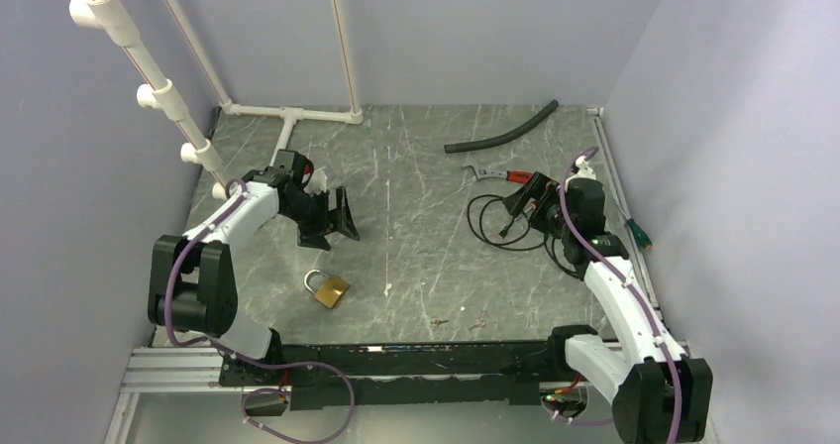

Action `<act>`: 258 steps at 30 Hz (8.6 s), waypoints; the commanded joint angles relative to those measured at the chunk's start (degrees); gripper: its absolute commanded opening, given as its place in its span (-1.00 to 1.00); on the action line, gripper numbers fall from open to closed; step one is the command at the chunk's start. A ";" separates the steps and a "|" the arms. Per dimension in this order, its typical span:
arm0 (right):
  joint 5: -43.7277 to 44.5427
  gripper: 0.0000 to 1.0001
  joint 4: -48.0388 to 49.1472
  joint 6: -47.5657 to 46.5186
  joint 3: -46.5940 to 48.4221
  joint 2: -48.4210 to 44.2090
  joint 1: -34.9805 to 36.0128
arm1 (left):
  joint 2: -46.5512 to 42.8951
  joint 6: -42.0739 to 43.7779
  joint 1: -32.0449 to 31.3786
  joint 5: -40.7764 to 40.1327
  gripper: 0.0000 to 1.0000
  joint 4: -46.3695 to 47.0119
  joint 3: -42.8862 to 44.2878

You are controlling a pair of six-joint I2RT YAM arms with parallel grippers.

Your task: Unlock with the key

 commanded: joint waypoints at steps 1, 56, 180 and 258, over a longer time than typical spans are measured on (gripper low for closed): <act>7.03 0.99 -15.48 2.55 5.03 0.96 0.20 | -1.44 0.01 -0.81 1.87 0.79 1.61 1.52; 27.45 0.35 -45.69 54.32 10.74 23.49 50.19 | -19.43 -1.21 -3.97 -8.85 0.61 3.22 0.39; 44.52 -1.00 -41.78 84.34 30.23 -2.13 51.95 | 6.41 25.46 -54.86 -28.51 -0.37 130.95 -22.56; 21.77 -0.10 20.90 68.74 -2.53 0.41 51.34 | -20.30 63.61 -59.72 -56.33 -1.00 34.46 -10.47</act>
